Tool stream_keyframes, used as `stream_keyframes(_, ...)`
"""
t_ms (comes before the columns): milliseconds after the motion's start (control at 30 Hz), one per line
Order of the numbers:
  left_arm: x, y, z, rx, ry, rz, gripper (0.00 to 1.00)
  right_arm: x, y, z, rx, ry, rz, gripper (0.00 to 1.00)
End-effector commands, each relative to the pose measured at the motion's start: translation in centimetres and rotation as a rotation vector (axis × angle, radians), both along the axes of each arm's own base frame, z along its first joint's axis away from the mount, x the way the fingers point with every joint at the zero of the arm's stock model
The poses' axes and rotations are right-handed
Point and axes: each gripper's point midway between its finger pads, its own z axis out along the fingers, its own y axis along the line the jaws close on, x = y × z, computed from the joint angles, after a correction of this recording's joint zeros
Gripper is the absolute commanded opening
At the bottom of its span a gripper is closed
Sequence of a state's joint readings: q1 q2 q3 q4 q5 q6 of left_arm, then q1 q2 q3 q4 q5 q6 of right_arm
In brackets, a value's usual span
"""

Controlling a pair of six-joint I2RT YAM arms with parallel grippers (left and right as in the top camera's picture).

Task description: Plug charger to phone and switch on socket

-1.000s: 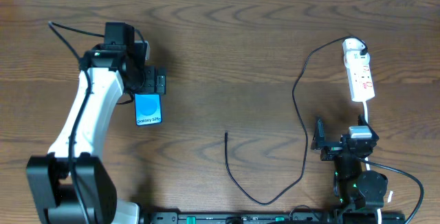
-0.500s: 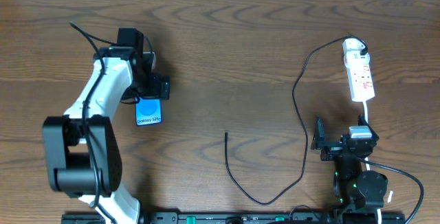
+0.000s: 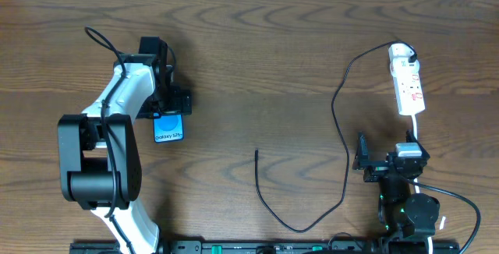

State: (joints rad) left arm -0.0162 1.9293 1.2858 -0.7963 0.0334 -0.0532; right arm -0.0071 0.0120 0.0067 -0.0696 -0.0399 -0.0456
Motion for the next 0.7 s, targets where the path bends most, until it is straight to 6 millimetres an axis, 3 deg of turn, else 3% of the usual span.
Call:
stream_keyframes(0,1.1,0.2,0.3,0.017,-0.027,0.038,0.99,0.0,0.1,0.0,-0.013,-0.001,0.002,0.99)
stream_keyframes(667,1.1,0.5,-0.8,0.031,-0.051,0.060,0.98,0.0,0.1,0.0,-0.013,-0.002,0.002,0.99)
